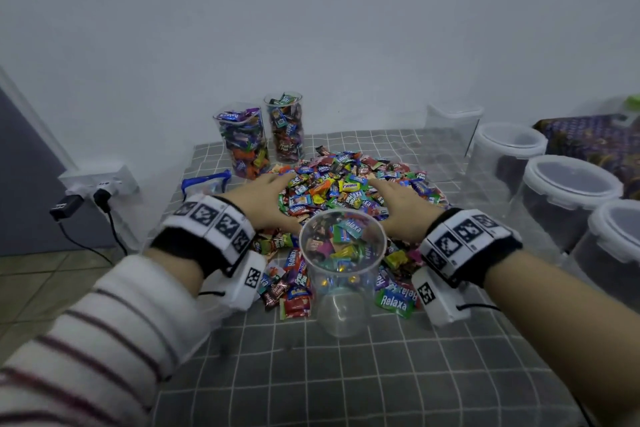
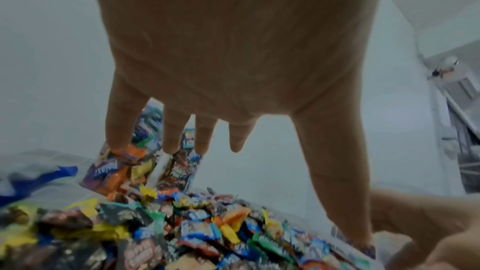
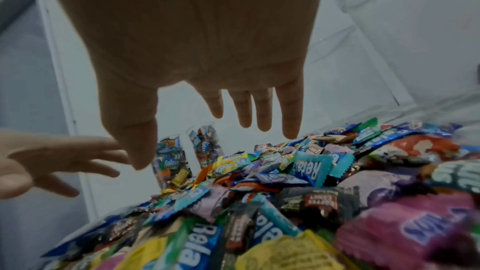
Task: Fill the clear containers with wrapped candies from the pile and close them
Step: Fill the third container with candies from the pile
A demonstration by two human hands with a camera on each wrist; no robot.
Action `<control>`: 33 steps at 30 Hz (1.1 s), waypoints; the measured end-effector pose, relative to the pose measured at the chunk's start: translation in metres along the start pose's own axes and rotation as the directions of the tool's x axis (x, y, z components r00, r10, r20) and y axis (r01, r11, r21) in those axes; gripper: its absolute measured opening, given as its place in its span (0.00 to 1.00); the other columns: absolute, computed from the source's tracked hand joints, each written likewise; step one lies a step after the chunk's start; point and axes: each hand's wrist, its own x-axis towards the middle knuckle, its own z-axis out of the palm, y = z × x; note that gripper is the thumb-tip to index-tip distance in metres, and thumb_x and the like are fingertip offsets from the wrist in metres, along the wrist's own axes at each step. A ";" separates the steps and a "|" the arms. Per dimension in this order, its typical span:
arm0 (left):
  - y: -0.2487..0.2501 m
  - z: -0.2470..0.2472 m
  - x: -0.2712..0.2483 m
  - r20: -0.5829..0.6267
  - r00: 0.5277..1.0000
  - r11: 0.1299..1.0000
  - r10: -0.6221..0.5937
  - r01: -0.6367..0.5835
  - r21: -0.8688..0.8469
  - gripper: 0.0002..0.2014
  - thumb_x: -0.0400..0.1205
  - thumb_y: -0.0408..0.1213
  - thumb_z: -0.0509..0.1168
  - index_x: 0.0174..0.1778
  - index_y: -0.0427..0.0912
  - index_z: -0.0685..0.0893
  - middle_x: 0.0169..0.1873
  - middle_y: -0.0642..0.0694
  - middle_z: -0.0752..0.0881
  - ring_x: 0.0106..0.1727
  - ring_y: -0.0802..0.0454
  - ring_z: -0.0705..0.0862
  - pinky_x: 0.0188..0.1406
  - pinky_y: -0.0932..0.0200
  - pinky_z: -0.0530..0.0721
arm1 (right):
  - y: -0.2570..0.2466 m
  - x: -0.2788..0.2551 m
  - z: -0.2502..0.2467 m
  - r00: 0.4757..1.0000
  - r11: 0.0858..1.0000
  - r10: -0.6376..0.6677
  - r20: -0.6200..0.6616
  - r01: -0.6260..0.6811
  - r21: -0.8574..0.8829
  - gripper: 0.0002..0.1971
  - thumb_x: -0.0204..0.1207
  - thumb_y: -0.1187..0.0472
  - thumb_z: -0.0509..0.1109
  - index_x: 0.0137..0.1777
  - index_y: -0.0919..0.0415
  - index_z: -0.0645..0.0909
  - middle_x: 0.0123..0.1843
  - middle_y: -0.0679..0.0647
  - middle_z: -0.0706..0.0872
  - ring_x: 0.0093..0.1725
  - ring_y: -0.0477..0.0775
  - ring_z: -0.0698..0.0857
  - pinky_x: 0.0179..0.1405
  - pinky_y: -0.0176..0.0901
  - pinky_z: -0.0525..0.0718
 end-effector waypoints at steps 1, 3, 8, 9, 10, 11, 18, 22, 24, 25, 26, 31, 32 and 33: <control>0.005 0.001 0.010 0.014 1.000 1.000 -0.004 0.003 0.019 0.59 0.64 0.68 0.70 0.83 0.54 0.41 0.84 0.46 0.47 0.83 0.45 0.52 0.80 0.42 0.59 | -0.002 0.004 0.000 1.000 0.999 0.000 0.012 0.000 -0.036 0.51 0.68 0.36 0.72 0.84 0.52 0.47 0.83 0.56 0.58 0.80 0.58 0.61 0.77 0.57 0.63; 0.013 0.004 0.028 0.053 0.998 0.997 -0.021 0.017 0.075 0.59 0.67 0.64 0.73 0.83 0.54 0.40 0.84 0.46 0.45 0.83 0.44 0.52 0.78 0.41 0.60 | -0.006 0.011 0.000 0.999 0.997 0.005 0.044 -0.001 -0.081 0.53 0.66 0.36 0.73 0.84 0.49 0.45 0.84 0.55 0.54 0.81 0.59 0.59 0.77 0.60 0.64; 0.023 0.009 0.058 0.133 0.988 0.985 -0.080 0.058 0.164 0.62 0.66 0.61 0.76 0.82 0.56 0.36 0.83 0.40 0.41 0.82 0.35 0.53 0.75 0.36 0.64 | -0.009 0.033 0.004 0.983 0.981 0.025 0.181 0.011 -0.195 0.58 0.63 0.34 0.74 0.83 0.49 0.39 0.85 0.55 0.49 0.81 0.61 0.57 0.75 0.63 0.67; 0.022 0.010 0.063 0.135 0.987 0.985 -0.086 0.064 0.160 0.62 0.66 0.59 0.77 0.82 0.56 0.36 0.83 0.38 0.41 0.82 0.33 0.56 0.73 0.37 0.67 | -0.009 0.037 0.004 0.979 0.978 0.033 0.203 0.011 -0.210 0.59 0.63 0.34 0.74 0.83 0.49 0.39 0.85 0.55 0.48 0.81 0.62 0.56 0.76 0.63 0.66; 0.022 0.011 0.067 0.130 0.988 0.985 -0.086 0.065 0.157 0.63 0.66 0.58 0.78 0.82 0.57 0.35 0.83 0.37 0.43 0.80 0.32 0.59 0.71 0.37 0.69 | -0.009 0.041 0.004 0.974 0.976 0.041 0.224 0.009 -0.219 0.59 0.63 0.33 0.74 0.83 0.48 0.38 0.85 0.56 0.46 0.82 0.62 0.56 0.76 0.62 0.66; 0.023 0.012 0.071 0.125 0.989 0.986 -0.082 0.062 0.157 0.63 0.65 0.57 0.78 0.82 0.57 0.35 0.83 0.35 0.44 0.79 0.31 0.61 0.70 0.37 0.71 | -0.009 0.044 0.004 0.968 0.974 0.048 0.246 0.010 -0.227 0.59 0.63 0.33 0.74 0.83 0.48 0.37 0.85 0.56 0.44 0.82 0.63 0.57 0.77 0.61 0.66; 0.032 0.019 0.077 0.200 0.978 0.983 -0.051 0.014 0.181 0.58 0.71 0.56 0.75 0.81 0.60 0.34 0.82 0.33 0.45 0.78 0.30 0.64 0.70 0.39 0.74 | -0.007 0.055 0.006 0.949 0.958 0.073 0.308 0.019 -0.286 0.50 0.66 0.33 0.71 0.82 0.39 0.47 0.82 0.57 0.57 0.77 0.63 0.66 0.69 0.58 0.74; 0.036 0.023 0.074 0.159 0.987 0.972 0.034 -0.070 0.225 0.48 0.75 0.55 0.72 0.83 0.58 0.47 0.78 0.34 0.63 0.72 0.35 0.74 0.62 0.47 0.78 | -0.010 0.054 0.005 0.967 0.958 0.045 0.250 0.029 -0.286 0.38 0.72 0.39 0.70 0.80 0.42 0.59 0.72 0.58 0.71 0.69 0.60 0.75 0.64 0.52 0.77; 0.037 0.025 0.071 0.111 0.989 0.975 0.098 -0.118 0.191 0.39 0.77 0.53 0.70 0.82 0.55 0.58 0.72 0.39 0.75 0.68 0.40 0.77 0.59 0.49 0.80 | -0.013 0.052 0.003 0.976 0.965 0.031 0.215 0.027 -0.260 0.32 0.75 0.44 0.70 0.78 0.46 0.67 0.67 0.57 0.78 0.65 0.58 0.79 0.58 0.46 0.78; 0.037 0.026 0.069 0.081 0.989 0.978 0.121 -0.133 0.161 0.34 0.79 0.52 0.68 0.80 0.54 0.63 0.70 0.42 0.78 0.67 0.42 0.78 0.60 0.50 0.80 | -0.015 0.051 0.002 0.981 0.971 0.028 0.194 0.020 -0.239 0.28 0.76 0.47 0.70 0.75 0.49 0.71 0.64 0.57 0.81 0.62 0.57 0.81 0.53 0.44 0.78; 0.037 0.026 0.068 0.047 0.990 0.981 0.133 -0.139 0.134 0.29 0.80 0.50 0.67 0.78 0.52 0.68 0.68 0.43 0.80 0.65 0.43 0.79 0.60 0.51 0.81 | -0.016 0.050 0.000 0.984 0.974 0.031 0.176 0.010 -0.227 0.24 0.77 0.50 0.70 0.72 0.52 0.75 0.60 0.57 0.84 0.58 0.57 0.82 0.49 0.42 0.77; 0.036 0.029 0.065 -0.088 0.991 0.992 0.105 -0.098 0.079 0.13 0.81 0.33 0.62 0.61 0.45 0.83 0.56 0.44 0.87 0.56 0.44 0.83 0.57 0.50 0.83 | -0.018 0.040 -0.007 0.993 0.978 0.084 0.081 -0.067 -0.199 0.08 0.79 0.57 0.67 0.44 0.62 0.75 0.38 0.54 0.77 0.44 0.55 0.76 0.37 0.40 0.71; 0.036 0.029 0.064 -0.098 0.990 0.993 0.102 -0.096 0.067 0.13 0.81 0.32 0.63 0.60 0.46 0.84 0.56 0.45 0.86 0.56 0.44 0.83 0.57 0.50 0.83 | -0.018 0.038 -0.008 0.994 0.981 0.091 0.066 -0.078 -0.175 0.08 0.79 0.57 0.67 0.47 0.63 0.76 0.41 0.56 0.78 0.45 0.55 0.76 0.39 0.41 0.72; 0.036 0.028 0.063 -0.112 0.989 0.994 0.099 -0.094 0.053 0.12 0.81 0.33 0.63 0.59 0.46 0.84 0.56 0.45 0.86 0.57 0.45 0.83 0.57 0.51 0.83 | -0.018 0.036 -0.008 0.995 0.986 0.086 0.050 -0.078 -0.148 0.10 0.79 0.57 0.67 0.52 0.65 0.78 0.45 0.59 0.80 0.46 0.56 0.77 0.41 0.42 0.73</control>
